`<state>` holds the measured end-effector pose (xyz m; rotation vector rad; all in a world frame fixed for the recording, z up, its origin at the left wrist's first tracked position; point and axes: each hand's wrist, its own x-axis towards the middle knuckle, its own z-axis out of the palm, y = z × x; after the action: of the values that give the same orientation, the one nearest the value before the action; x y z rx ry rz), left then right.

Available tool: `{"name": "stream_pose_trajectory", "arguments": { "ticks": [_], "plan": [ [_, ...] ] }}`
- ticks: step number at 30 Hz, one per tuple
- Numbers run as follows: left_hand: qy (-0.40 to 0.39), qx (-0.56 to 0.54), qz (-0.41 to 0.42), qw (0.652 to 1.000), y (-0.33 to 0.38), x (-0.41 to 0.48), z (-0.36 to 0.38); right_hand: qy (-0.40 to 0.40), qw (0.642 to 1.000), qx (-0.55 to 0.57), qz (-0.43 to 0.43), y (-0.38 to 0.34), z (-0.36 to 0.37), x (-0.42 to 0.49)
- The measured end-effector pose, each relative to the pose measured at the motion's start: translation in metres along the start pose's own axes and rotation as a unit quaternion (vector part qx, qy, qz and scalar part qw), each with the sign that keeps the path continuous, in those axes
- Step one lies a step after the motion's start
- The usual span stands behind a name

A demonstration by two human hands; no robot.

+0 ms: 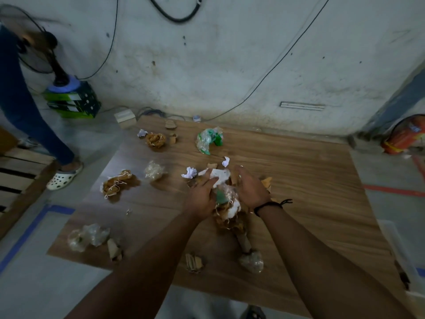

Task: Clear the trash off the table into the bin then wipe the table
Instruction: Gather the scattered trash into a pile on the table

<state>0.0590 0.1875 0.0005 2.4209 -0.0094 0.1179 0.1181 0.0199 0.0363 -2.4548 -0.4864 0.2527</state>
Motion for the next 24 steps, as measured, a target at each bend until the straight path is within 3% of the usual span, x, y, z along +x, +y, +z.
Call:
{"name": "stream_pose_trajectory", "arguments": {
  "ticks": [11,18,24],
  "plan": [
    [0.074,0.114,-0.056,0.989,0.006,0.029,-0.044,0.013,1.000,-0.005,-0.008,-0.009,-0.021,0.043],
    [0.166,0.130,-0.093,0.973,-0.025,0.052,-0.089,0.032,0.996,-0.020,-0.082,-0.050,-0.019,0.104],
    [0.154,0.164,-0.135,0.965,-0.071,0.069,-0.104,0.045,0.990,-0.086,-0.101,-0.057,0.012,0.161]
  ]
}}
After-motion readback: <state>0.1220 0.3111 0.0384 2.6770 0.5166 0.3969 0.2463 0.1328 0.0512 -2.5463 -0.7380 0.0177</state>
